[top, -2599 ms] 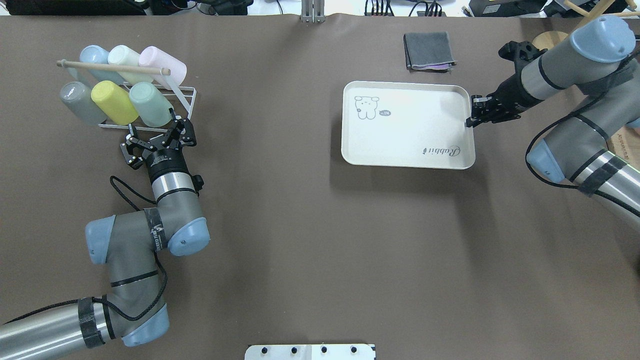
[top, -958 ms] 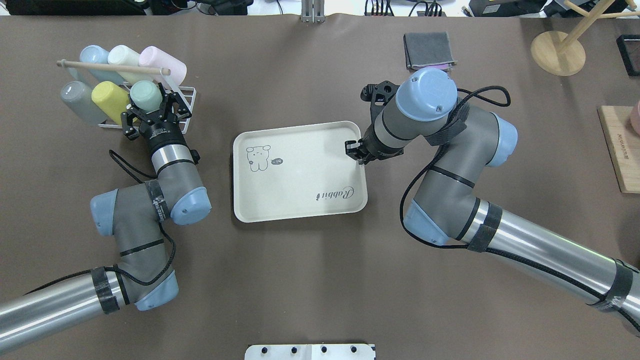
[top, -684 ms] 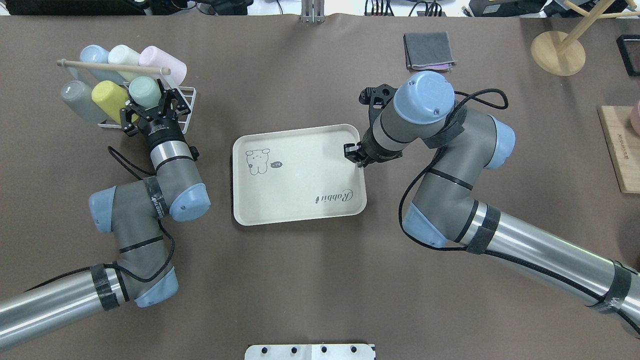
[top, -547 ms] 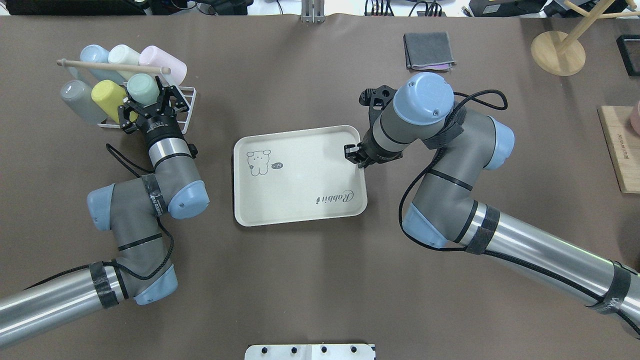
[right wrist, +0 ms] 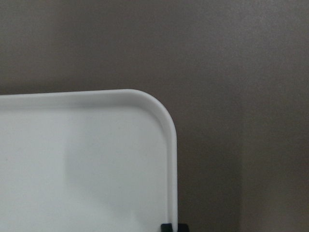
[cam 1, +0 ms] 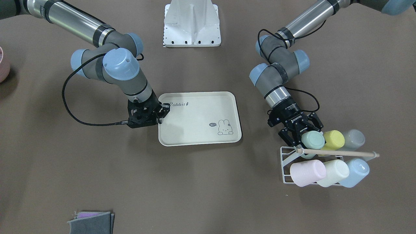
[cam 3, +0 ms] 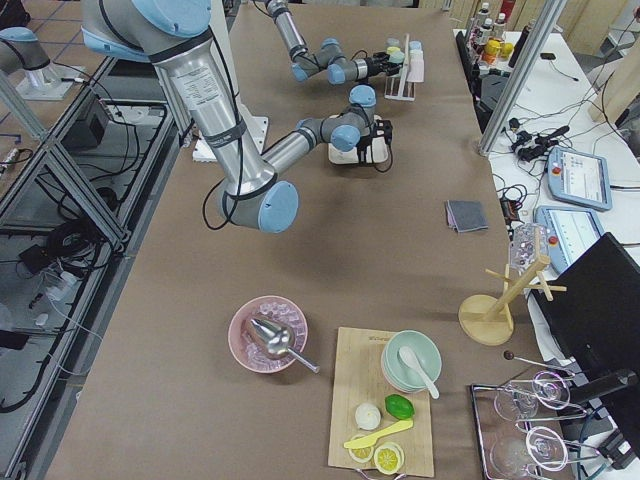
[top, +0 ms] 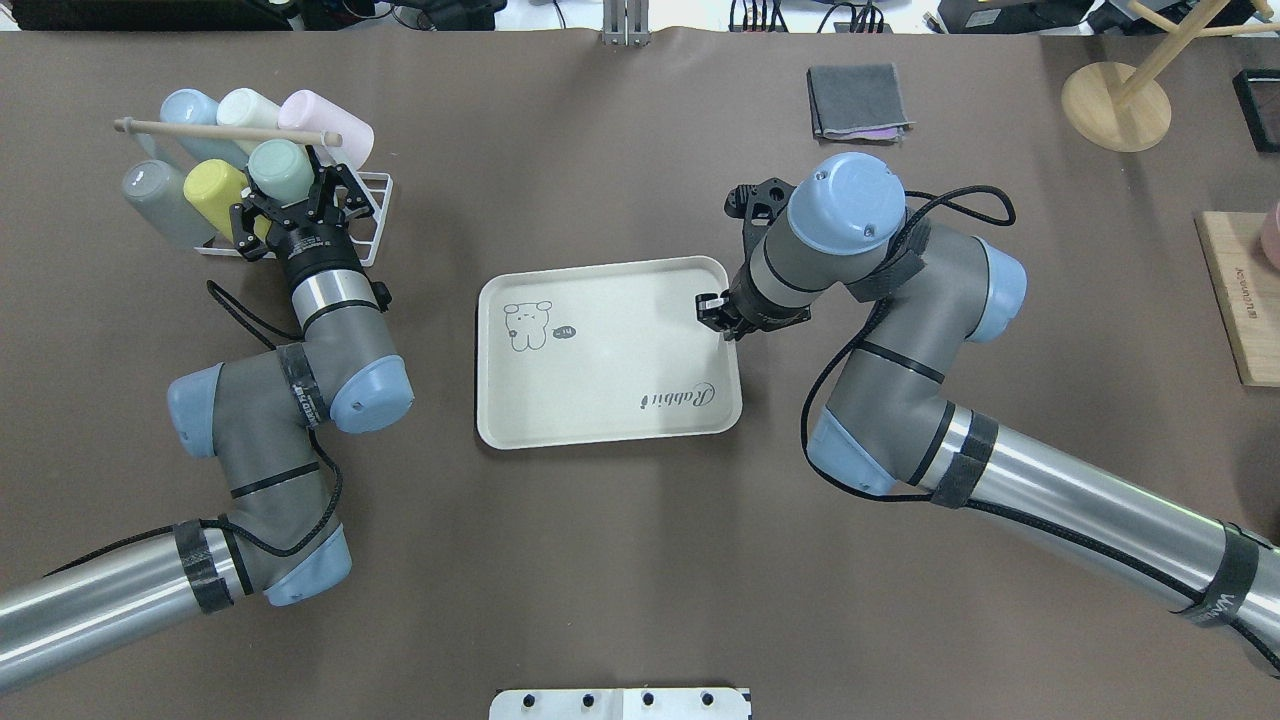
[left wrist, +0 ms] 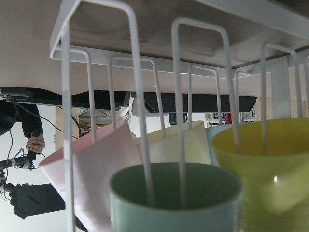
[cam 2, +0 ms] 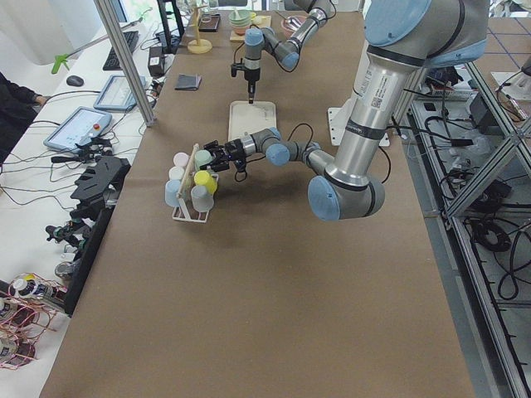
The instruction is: Pick up and place green cup on tray
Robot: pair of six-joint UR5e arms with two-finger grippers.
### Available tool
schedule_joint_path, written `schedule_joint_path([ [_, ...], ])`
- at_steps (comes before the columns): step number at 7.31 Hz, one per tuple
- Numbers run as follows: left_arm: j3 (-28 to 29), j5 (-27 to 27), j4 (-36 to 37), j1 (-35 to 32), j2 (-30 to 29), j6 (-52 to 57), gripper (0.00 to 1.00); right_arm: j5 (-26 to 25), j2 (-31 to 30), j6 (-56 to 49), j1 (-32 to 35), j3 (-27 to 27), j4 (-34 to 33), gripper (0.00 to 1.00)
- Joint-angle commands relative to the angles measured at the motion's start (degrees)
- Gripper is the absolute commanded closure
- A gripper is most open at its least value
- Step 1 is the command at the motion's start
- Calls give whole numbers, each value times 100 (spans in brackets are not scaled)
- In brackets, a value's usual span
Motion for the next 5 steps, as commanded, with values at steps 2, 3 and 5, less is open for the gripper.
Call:
schedule_joint_path([
  [2,-13,88,-21,78,19,-2,84,4,-54,30,-9,-10,14,100],
  [3,-39,124,-12,139,19,7,84,-5,-72,30,-44,-10,23,100],
  [5,-83,246,-20,192,19,16,84,-5,-116,30,-71,-10,32,100],
])
